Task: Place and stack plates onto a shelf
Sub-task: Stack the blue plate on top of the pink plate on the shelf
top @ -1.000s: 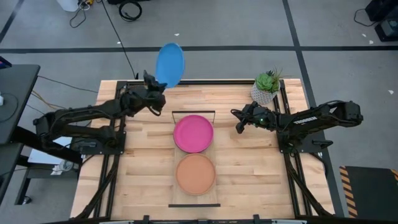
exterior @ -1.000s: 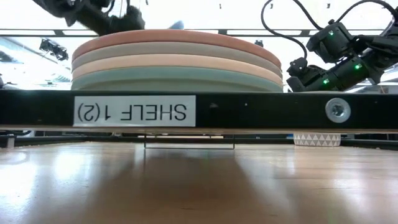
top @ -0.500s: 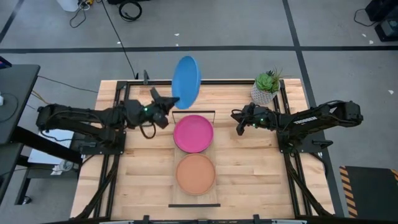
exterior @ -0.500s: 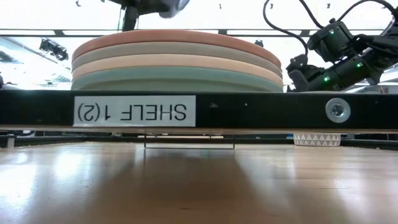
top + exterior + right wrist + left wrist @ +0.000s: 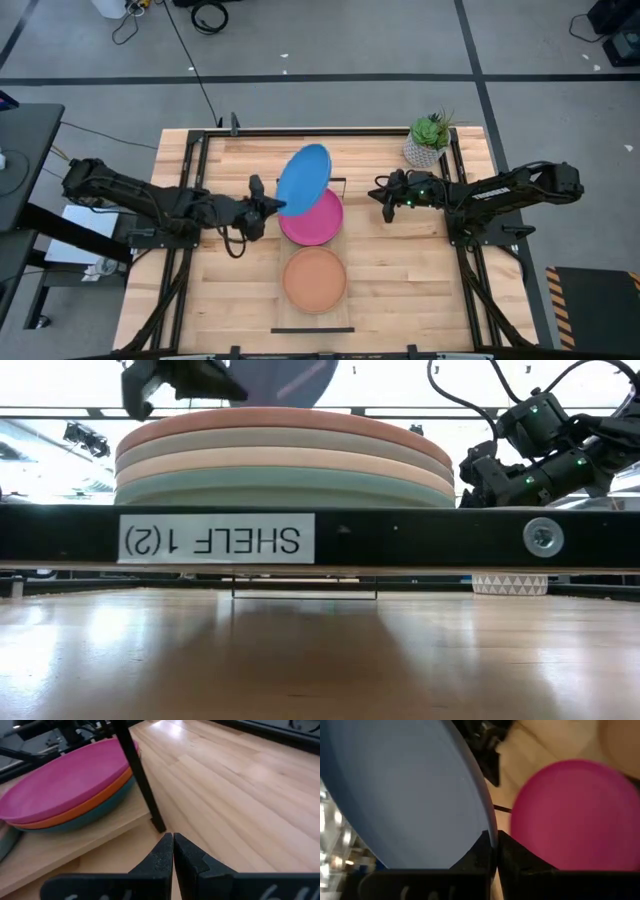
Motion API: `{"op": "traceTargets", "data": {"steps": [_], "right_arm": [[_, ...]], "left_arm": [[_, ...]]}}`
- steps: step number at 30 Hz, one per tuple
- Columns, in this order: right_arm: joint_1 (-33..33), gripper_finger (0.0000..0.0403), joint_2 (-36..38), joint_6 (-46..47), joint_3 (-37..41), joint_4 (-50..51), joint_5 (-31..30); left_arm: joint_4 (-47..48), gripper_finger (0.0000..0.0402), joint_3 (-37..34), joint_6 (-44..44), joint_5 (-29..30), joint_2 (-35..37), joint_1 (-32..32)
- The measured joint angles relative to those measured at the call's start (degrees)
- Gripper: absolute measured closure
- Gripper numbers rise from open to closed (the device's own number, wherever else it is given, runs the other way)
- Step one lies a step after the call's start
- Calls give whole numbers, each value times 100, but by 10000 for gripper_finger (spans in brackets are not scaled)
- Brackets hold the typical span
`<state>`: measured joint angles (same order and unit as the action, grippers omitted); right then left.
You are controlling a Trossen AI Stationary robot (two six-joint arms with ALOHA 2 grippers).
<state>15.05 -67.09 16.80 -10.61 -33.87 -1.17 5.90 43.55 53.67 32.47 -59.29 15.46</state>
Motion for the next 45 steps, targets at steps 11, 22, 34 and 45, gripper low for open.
{"op": "traceTargets", "data": {"steps": [11,22,34,45], "right_arm": [[-201,383,0,-20,0,2,97],[-221,383,0,-39,0,-9,79],[-221,383,-1,-44,0,-39,79],[-230,383,0,-42,0,-37,81]], "left_arm": [[900,386,-4,-1113,148,-859,533],[827,385,-7,-1318,120,-1934,468],[830,380,-4,-1476,98,-2065,387],[768,262,-4,-1873,600,-1996,468]]}}
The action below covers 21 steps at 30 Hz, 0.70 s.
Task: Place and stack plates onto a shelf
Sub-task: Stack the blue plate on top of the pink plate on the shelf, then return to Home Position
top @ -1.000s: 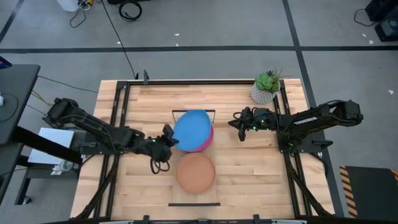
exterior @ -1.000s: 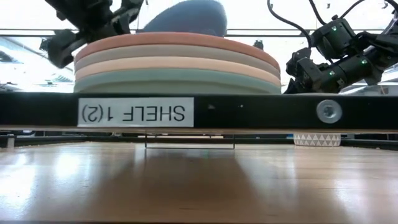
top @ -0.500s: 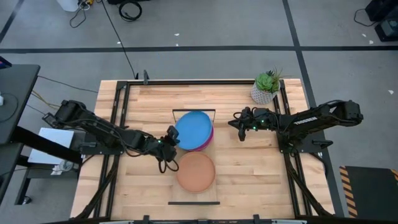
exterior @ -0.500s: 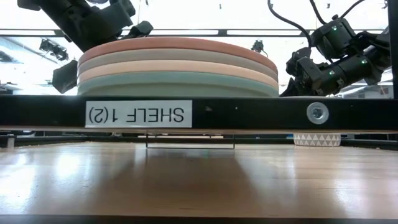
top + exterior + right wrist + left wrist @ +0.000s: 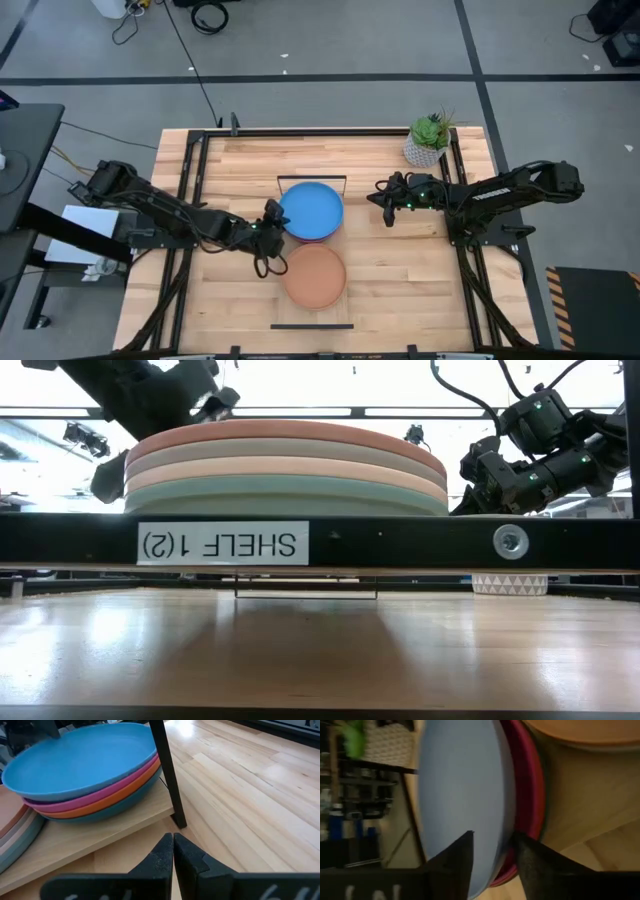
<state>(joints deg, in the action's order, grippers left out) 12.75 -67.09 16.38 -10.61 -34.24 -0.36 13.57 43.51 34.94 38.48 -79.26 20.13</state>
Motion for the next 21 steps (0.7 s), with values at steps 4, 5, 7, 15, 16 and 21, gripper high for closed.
{"op": "traceTargets", "data": {"steps": [4,5,7,15,16,21], "right_arm": [[0,383,0,0,0,-7,0],[0,383,0,0,0,-21,0],[0,383,0,0,0,-56,0],[0,383,-1,2,0,-136,34],[0,383,0,2,0,-135,38],[0,383,0,43,0,-133,44]], "left_arm": [[-1,242,4,13,285,342,63],[0,242,4,-42,281,449,52],[-8,245,6,-290,147,696,6],[235,257,-35,-1428,-1053,660,-294],[276,258,-42,-1397,-1009,626,-260],[-95,260,-3,-897,-145,1081,71]]}}
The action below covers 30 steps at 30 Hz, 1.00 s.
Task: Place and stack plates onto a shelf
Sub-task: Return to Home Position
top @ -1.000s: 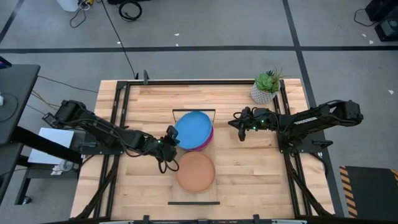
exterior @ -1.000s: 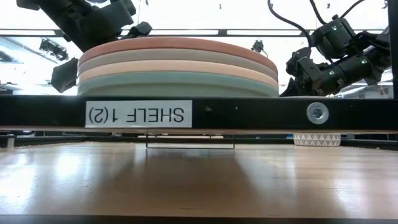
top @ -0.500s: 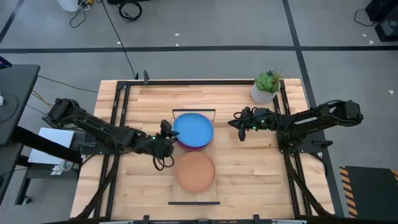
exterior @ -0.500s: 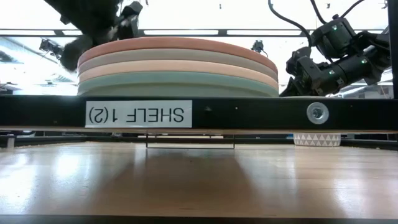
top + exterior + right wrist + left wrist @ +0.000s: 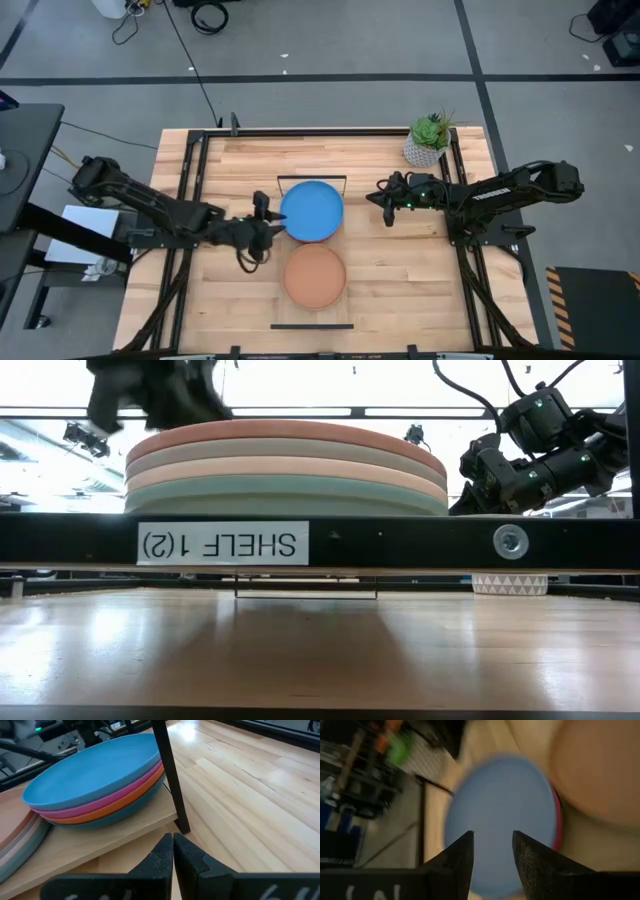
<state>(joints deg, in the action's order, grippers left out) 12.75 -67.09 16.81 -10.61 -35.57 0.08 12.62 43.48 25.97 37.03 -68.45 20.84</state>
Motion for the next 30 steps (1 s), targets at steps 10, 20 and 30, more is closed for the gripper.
{"op": "traceTargets", "data": {"steps": [10,20,30], "right_arm": [[-649,383,-243,-176,-234,-520,95],[-1000,383,-1432,-435,-1026,-394,-2],[-1006,383,-1097,-189,-1169,627,160]], "left_arm": [[1373,260,3,-2864,30,270,-374],[1650,260,-464,-4077,-363,243,-495],[73,260,-1025,-3604,-513,-283,-606]]}}
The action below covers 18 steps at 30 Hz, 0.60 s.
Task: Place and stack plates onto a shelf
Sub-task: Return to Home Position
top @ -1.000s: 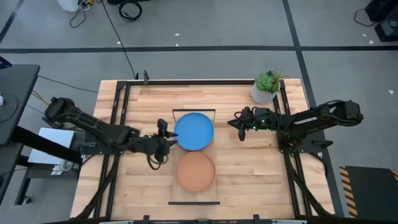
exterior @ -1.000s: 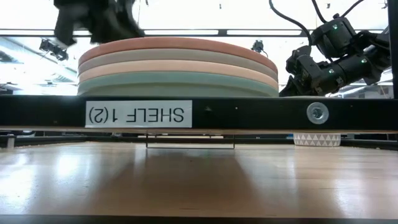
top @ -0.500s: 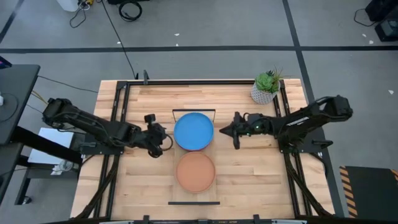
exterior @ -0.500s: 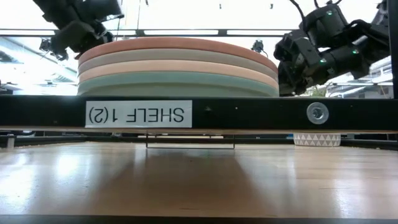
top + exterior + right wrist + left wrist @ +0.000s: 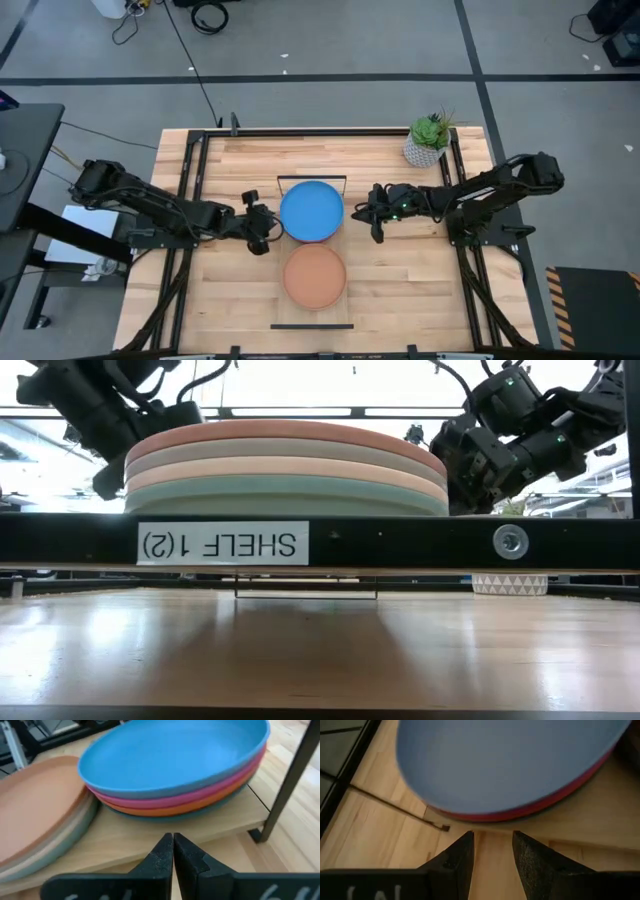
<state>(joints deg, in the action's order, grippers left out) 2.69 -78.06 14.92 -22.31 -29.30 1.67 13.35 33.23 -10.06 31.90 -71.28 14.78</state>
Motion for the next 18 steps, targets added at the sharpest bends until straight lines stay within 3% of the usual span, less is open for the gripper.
{"op": "traceTargets", "data": {"steps": [10,14,18], "right_arm": [[-156,383,255,-111,-2,369,11],[-154,383,687,20,0,995,3],[-245,383,1180,-43,130,1125,-69]], "left_arm": [[-555,260,17,383,-156,-567,-269],[-13,260,84,267,-74,-271,-156],[-72,260,-46,170,-43,239,74]]}}
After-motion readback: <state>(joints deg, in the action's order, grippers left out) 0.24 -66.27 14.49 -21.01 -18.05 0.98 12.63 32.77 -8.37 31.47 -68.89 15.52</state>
